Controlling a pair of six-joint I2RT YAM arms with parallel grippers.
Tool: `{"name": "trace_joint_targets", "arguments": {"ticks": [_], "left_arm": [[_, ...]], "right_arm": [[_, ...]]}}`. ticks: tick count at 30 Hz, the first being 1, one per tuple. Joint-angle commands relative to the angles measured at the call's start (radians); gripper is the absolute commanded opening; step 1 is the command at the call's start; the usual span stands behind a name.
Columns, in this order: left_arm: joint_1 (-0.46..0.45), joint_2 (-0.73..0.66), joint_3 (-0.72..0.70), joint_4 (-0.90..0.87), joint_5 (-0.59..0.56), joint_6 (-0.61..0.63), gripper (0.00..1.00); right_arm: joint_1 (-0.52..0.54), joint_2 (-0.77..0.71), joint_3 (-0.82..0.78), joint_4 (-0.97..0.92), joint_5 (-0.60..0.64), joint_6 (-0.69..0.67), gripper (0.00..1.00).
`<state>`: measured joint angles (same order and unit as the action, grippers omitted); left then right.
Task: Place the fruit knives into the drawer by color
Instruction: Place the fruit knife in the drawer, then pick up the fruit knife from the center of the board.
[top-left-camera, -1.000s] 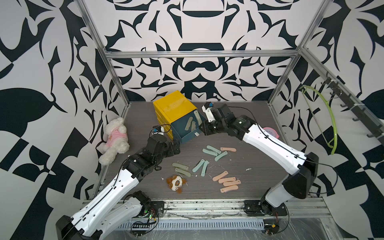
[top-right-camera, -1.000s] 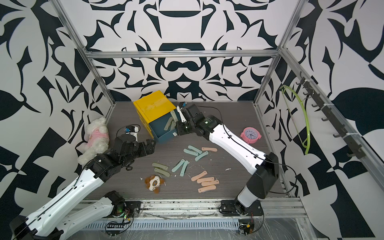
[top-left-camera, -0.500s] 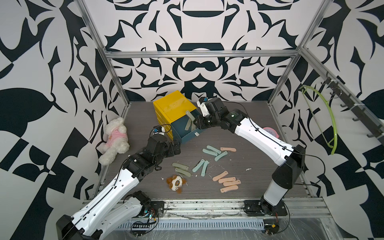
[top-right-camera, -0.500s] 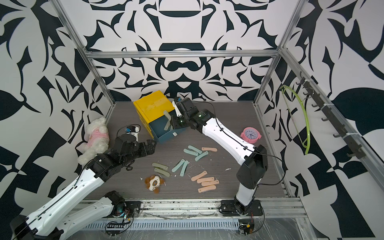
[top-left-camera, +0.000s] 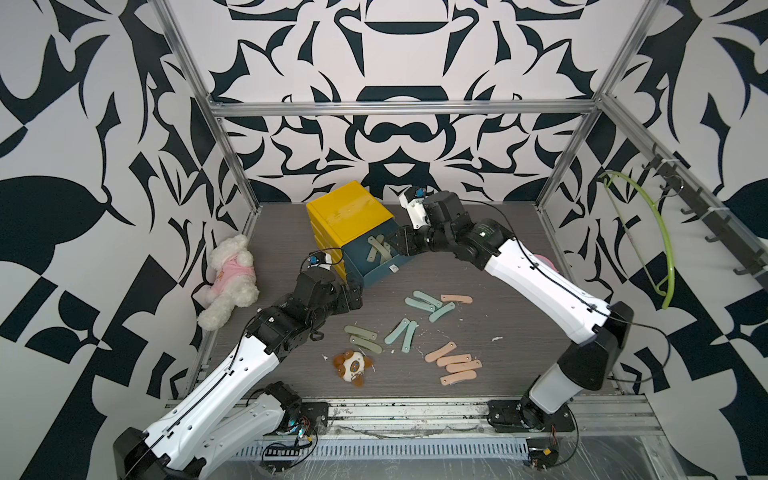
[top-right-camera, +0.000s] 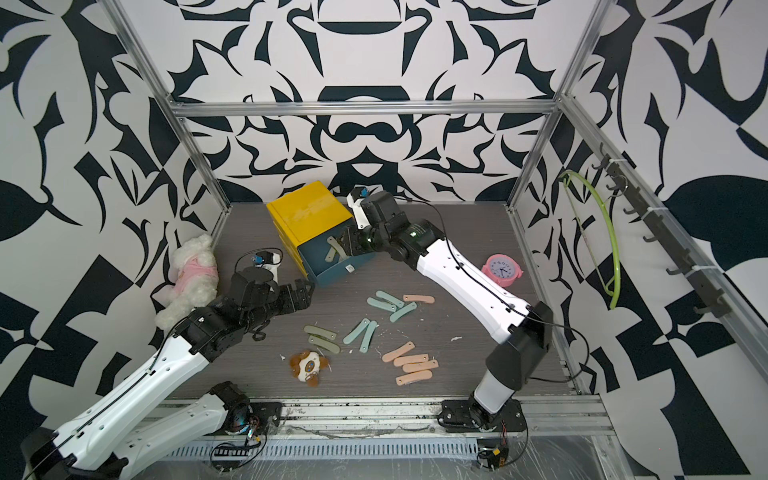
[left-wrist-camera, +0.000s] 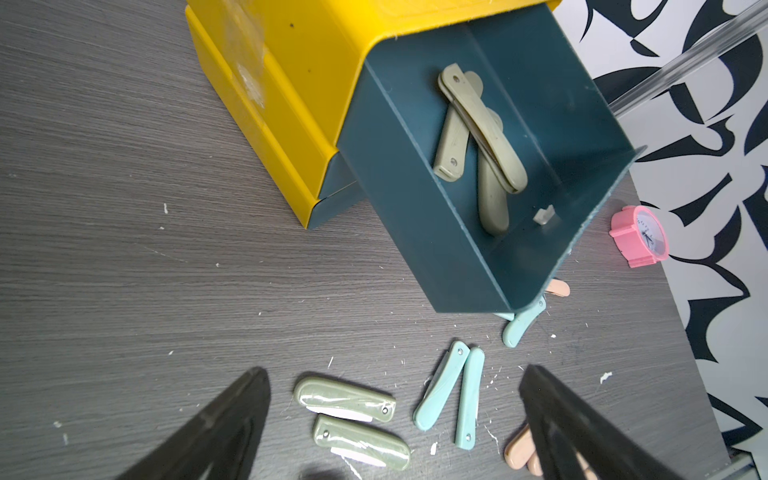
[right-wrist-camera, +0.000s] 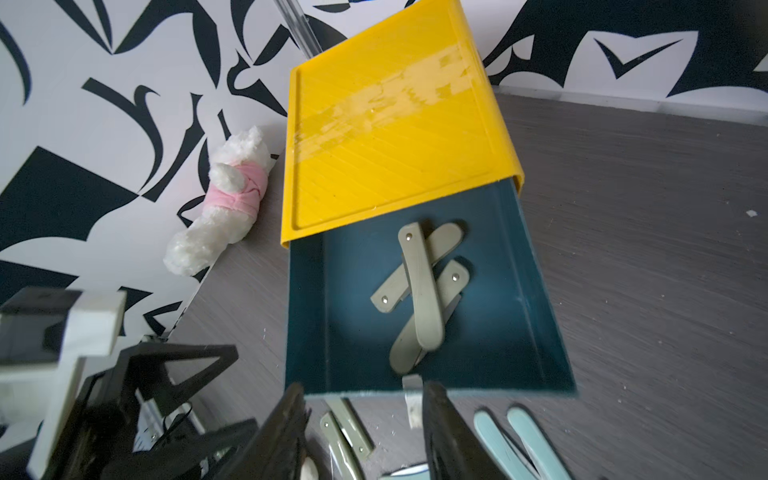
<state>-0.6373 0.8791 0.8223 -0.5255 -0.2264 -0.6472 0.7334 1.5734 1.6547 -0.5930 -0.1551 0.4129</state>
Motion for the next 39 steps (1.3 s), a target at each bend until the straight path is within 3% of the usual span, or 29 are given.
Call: {"name": "trace_joint_targets", "arguments": {"ticks": [1,8,13,16,20,31,39], "left_arm": [[0.001,-0.004,0.023,-0.033,0.016,0.015,0.99],[0.001,0.004,-0.015,-0.032,0.059,-0.009,0.99],[0.001,0.008,-0.083,-0.009,0.117,-0.048,1.0],[0.001,0.037,-0.135,0.016,0.17,-0.092,0.93],[-0.007,0.091,-0.211,0.099,0.262,-0.158,0.86],[-0.047,0.198,-0.317,0.207,0.273,-0.258,0.8],[-0.039,0.307,-0.306,0.216,0.226,-0.259,0.73]], "right_arm": [[-0.003,-0.136,-0.107,0.067,-0.042,0.021,0.48],[-0.002,-0.39,-0.454,0.149,-0.048,0.086,0.48],[-0.002,-0.525,-0.642,0.128,0.026,0.128,0.47],[-0.002,-0.586,-0.714,0.106,0.074,0.15,0.47],[-0.002,-0.644,-0.772,0.096,0.107,0.167,0.46],[-0.002,-0.688,-0.826,0.093,0.147,0.178,0.46],[-0.002,-0.739,-0.852,0.081,0.165,0.192,0.47]]}}
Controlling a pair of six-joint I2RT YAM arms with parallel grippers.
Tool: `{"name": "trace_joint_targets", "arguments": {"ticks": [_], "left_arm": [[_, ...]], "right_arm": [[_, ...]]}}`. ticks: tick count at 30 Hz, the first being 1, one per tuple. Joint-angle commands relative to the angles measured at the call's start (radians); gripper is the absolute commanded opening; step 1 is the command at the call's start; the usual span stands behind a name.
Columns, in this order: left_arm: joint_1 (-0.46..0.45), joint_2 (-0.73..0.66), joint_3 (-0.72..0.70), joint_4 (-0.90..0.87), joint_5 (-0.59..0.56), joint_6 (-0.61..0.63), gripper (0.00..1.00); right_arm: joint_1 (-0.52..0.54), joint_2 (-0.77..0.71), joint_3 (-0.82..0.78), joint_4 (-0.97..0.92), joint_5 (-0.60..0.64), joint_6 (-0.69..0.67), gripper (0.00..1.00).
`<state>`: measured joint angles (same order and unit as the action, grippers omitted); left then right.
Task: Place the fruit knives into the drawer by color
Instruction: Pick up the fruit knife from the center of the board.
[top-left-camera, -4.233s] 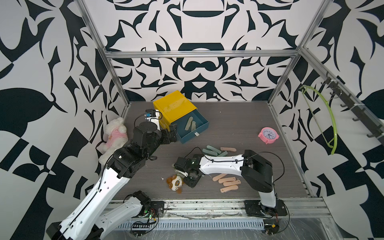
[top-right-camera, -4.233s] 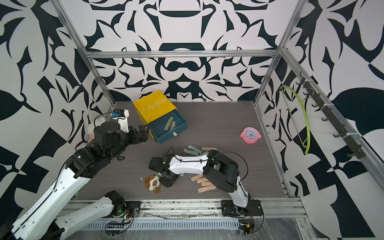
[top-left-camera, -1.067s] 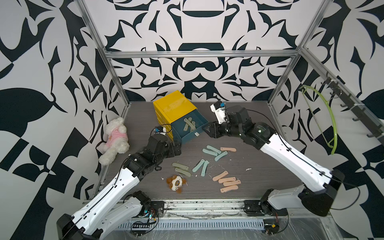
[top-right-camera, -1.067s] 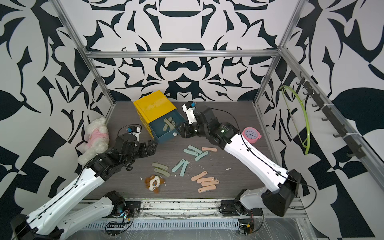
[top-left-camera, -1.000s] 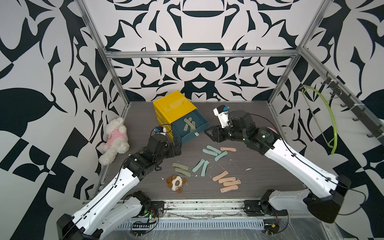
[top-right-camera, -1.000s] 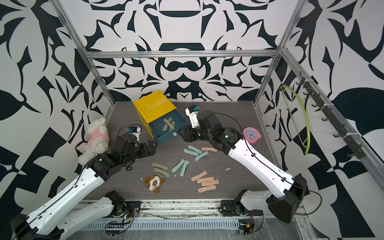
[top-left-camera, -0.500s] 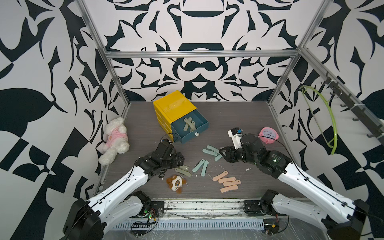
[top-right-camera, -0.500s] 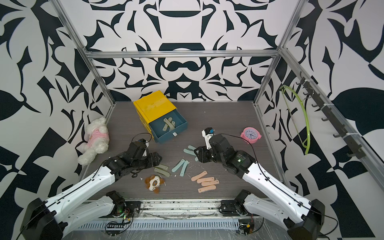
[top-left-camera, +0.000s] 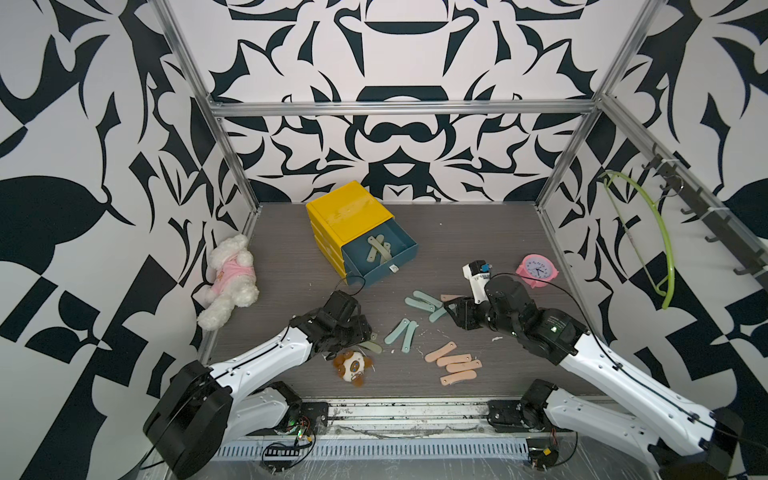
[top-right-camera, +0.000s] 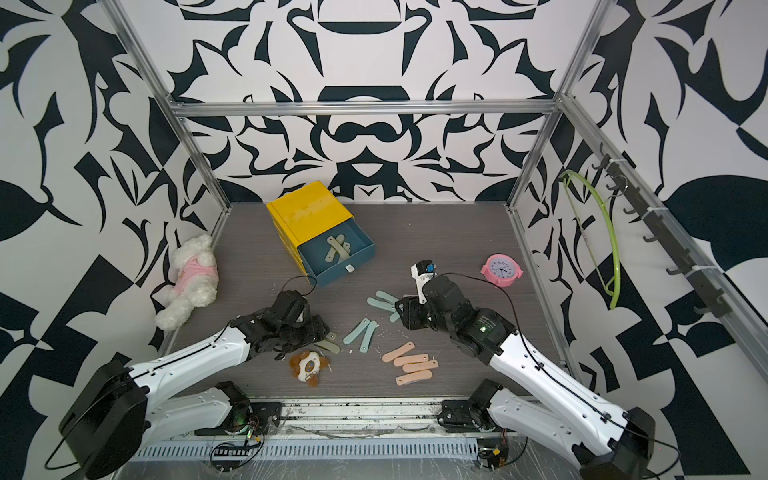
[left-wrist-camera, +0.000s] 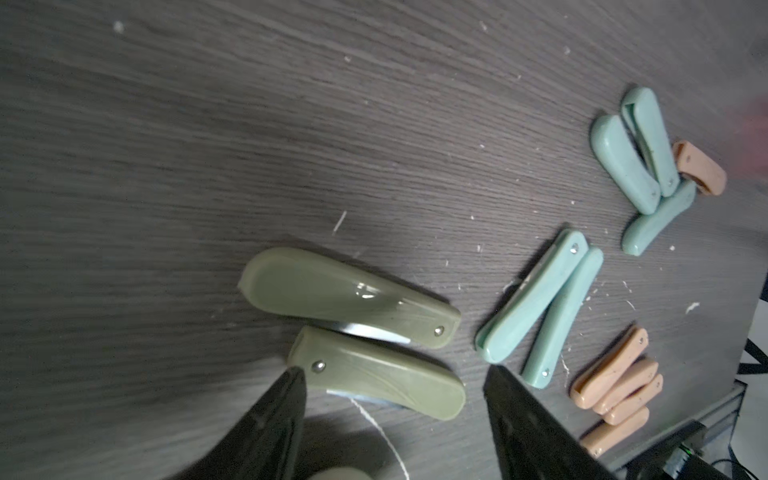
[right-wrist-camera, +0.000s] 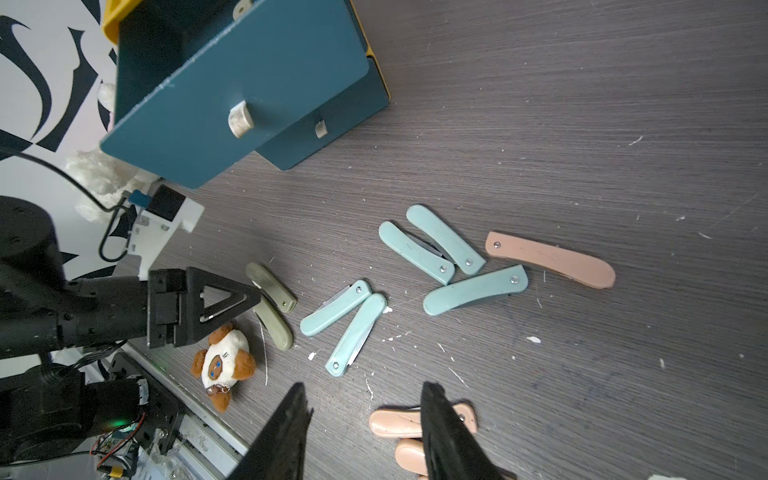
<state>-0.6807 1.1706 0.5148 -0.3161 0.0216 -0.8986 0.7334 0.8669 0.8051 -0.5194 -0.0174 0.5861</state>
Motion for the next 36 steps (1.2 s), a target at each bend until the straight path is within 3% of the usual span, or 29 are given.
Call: {"name": "trace_joint_targets", "arguments": {"ticks": [1,9,14,19,25,31,36], "left_arm": [[0.009,0.022,0.005,0.002,-0.033,-0.003,0.73],[0.036,0.133,0.048,0.028,-0.051,0.058,0.7],[0.036,0.226,0.094,0.083,0.001,0.095,0.64],[-0.028,0.262,0.14,0.106,0.014,0.122,0.6],[-0.096,0.264,0.119,0.064,-0.059,0.124,0.6],[-0.182,0.31,0.163,-0.058,-0.212,0.137,0.63],[-0.201,0.378,0.208,-0.127,-0.275,0.16,0.56]], "right_arm": [[-0.002,-0.039,-0.007,0.004,0.031,0.021,0.46],[-0.002,-0.072,-0.019,-0.008,0.05,0.026,0.47],[-0.002,-0.079,-0.021,-0.017,0.054,0.023,0.47],[-0.001,-0.088,-0.033,-0.018,0.06,0.024,0.47],[-0.002,-0.094,-0.042,-0.016,0.062,0.028,0.47],[-0.002,-0.09,-0.037,-0.01,0.061,0.027,0.47],[-0.002,-0.092,-0.04,-0.007,0.055,0.032,0.47]]}}
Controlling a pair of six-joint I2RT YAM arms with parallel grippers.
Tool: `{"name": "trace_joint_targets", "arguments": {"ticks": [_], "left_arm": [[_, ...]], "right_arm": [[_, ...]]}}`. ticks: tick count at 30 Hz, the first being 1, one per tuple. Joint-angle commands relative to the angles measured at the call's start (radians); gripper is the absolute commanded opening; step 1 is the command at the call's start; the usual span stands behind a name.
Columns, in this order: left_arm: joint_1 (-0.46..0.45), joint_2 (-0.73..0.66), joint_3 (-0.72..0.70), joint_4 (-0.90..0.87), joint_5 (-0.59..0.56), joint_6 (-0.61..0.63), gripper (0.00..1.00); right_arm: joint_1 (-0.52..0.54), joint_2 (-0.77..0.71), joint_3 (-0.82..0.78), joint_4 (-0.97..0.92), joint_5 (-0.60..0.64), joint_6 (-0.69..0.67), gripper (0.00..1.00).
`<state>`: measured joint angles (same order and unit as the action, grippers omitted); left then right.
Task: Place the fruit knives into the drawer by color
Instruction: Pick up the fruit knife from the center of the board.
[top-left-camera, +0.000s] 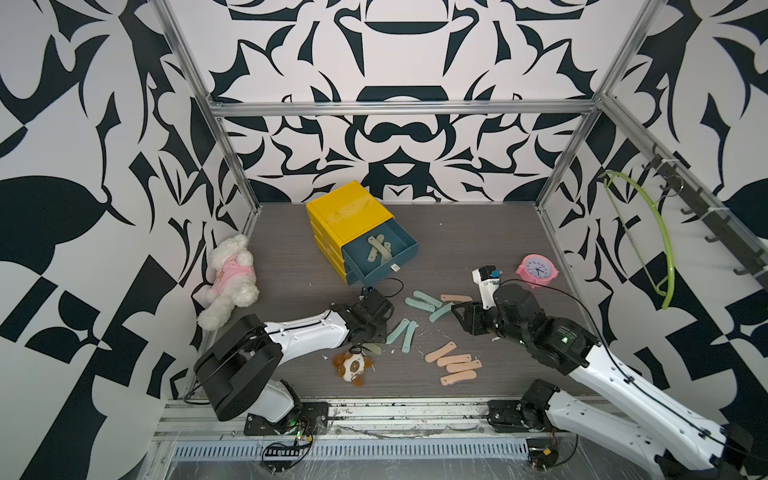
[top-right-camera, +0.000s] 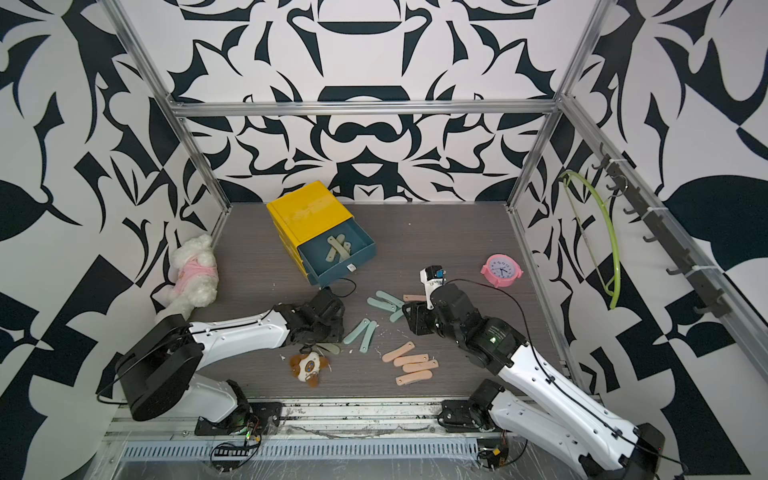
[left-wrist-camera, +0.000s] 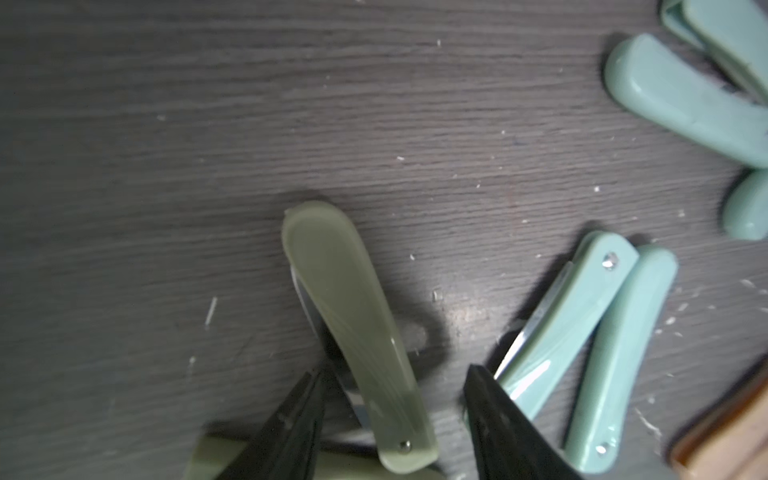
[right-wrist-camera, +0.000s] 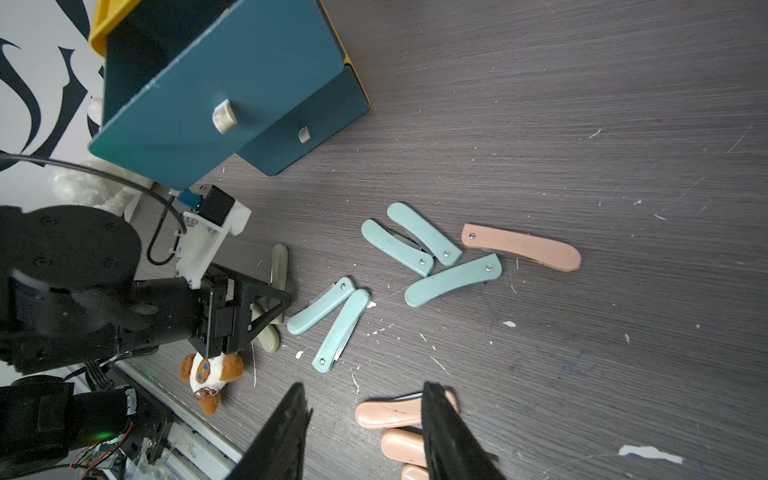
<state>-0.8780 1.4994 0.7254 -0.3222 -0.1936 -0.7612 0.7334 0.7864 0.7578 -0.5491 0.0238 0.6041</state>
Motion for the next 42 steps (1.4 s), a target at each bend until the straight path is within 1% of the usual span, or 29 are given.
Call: {"name": "trace_joint_targets", "arguments": {"ticks": [1,3,7,9,10,13,17,20,25,29,34,39,42], "left_arm": [[-0.004,0.056,-0.003,-0.123,-0.063,0.025,0.54],[-0.01,0.063,-0.001,-0.133,-0.074,0.03,0.53],[-0.04,0.094,0.017,-0.184,-0.115,0.041,0.55],[-0.058,0.111,0.016,-0.198,-0.133,0.039,0.54],[-0.063,0.118,0.013,-0.202,-0.136,0.036,0.51],[-0.067,0.127,0.003,-0.205,-0.138,0.022,0.39],[-0.07,0.093,-0.011,-0.202,-0.158,0.008,0.31],[-0.07,0.062,-0.014,-0.207,-0.171,0.007,0.27],[-0.07,-0.034,-0.019,-0.214,-0.203,-0.002,0.27],[-0.07,-0.147,-0.003,-0.242,-0.249,0.0,0.28],[-0.056,-0.275,0.033,-0.325,-0.33,0.013,0.29],[-0.025,-0.385,0.059,-0.404,-0.371,0.021,0.29],[-0.019,-0.448,0.106,-0.454,-0.402,0.037,0.28]], "right_arm": [[-0.002,-0.014,0.008,0.021,0.013,0.014,0.47],[-0.002,-0.024,0.005,0.017,0.017,0.016,0.47],[-0.002,-0.036,0.007,0.012,0.02,0.017,0.47],[-0.001,-0.039,0.009,0.011,0.021,0.017,0.47],[-0.002,-0.039,0.011,0.011,0.021,0.017,0.47],[-0.001,-0.036,0.018,0.009,0.022,0.018,0.47],[-0.002,-0.035,0.023,0.008,0.021,0.019,0.47],[-0.002,-0.034,0.024,0.009,0.019,0.022,0.47],[-0.002,-0.033,0.024,0.011,0.021,0.025,0.47],[-0.001,-0.029,0.024,0.018,0.02,0.028,0.47],[-0.002,-0.024,0.03,0.021,0.018,0.03,0.47],[-0.002,-0.029,0.035,0.02,0.021,0.03,0.47],[-0.001,-0.03,0.035,0.018,0.021,0.03,0.47]]}}
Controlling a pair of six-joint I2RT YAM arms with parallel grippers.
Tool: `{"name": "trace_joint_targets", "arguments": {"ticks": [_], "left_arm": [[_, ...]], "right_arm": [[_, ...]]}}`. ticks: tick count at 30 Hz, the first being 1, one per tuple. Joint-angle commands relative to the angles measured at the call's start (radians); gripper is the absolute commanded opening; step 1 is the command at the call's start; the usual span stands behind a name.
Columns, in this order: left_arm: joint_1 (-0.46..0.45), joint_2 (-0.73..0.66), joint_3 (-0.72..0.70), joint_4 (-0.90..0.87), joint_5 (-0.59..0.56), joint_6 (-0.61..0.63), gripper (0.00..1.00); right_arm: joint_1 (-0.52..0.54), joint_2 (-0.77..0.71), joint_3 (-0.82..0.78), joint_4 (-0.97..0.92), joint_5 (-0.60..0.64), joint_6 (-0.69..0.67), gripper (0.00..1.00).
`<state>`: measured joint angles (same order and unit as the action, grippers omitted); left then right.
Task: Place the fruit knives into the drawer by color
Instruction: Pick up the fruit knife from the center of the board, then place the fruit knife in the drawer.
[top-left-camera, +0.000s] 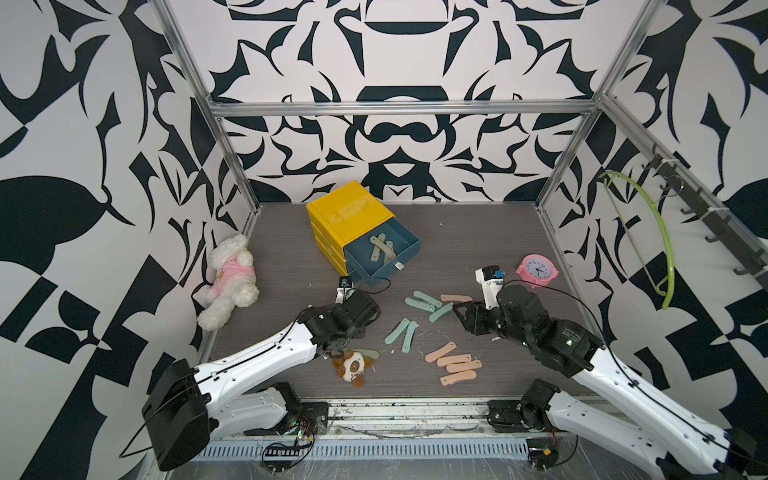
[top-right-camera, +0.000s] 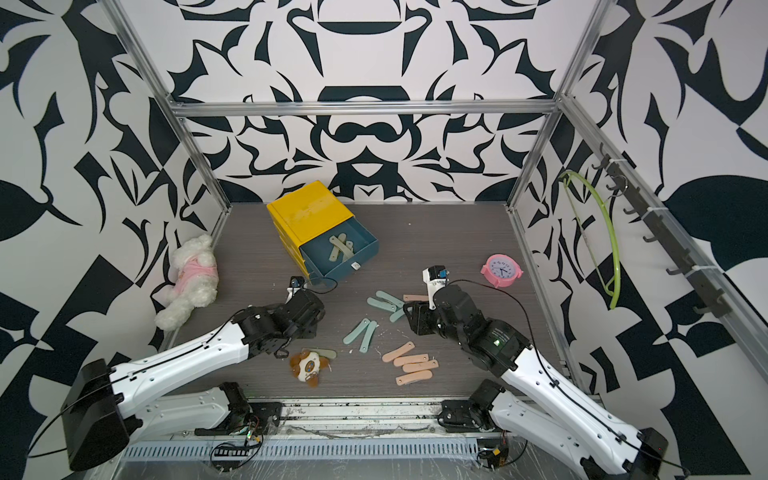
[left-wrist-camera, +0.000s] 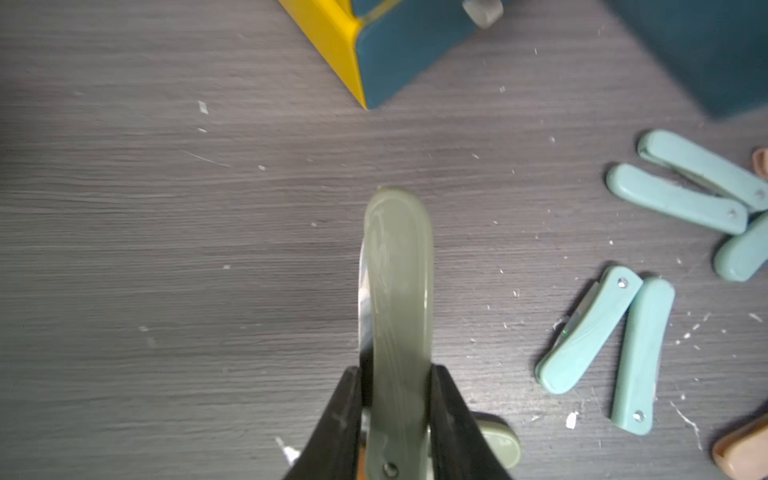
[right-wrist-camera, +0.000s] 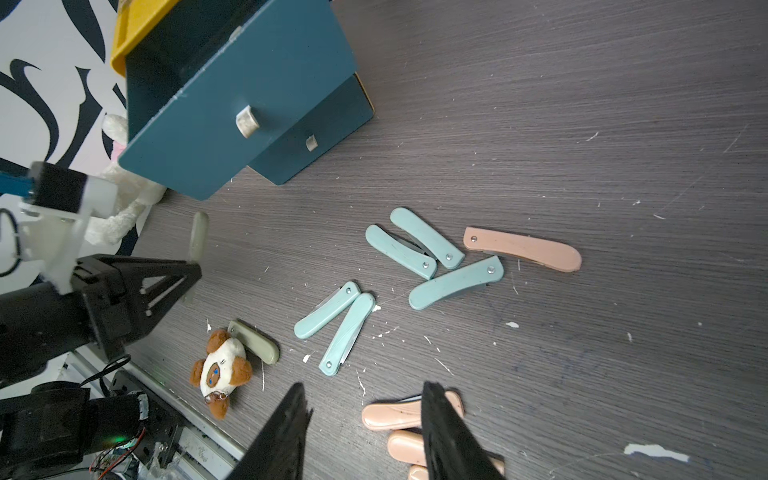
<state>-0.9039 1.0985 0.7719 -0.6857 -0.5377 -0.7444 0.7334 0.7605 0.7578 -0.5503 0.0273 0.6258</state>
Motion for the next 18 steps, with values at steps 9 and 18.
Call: {"name": "trace_joint_targets", "arguments": {"ticks": [9,18], "left_arm": [[0.009,-0.065,0.372,-0.137,-0.131,0.201,0.26],[0.116,0.315,0.738,-0.045,0.121,0.404,0.28]], "right_arm": [[-0.002,0.0,0.032,0.029,0.014,0.009,0.47],[-0.002,0.005,0.031,0.027,0.012,0.011,0.47]]}}
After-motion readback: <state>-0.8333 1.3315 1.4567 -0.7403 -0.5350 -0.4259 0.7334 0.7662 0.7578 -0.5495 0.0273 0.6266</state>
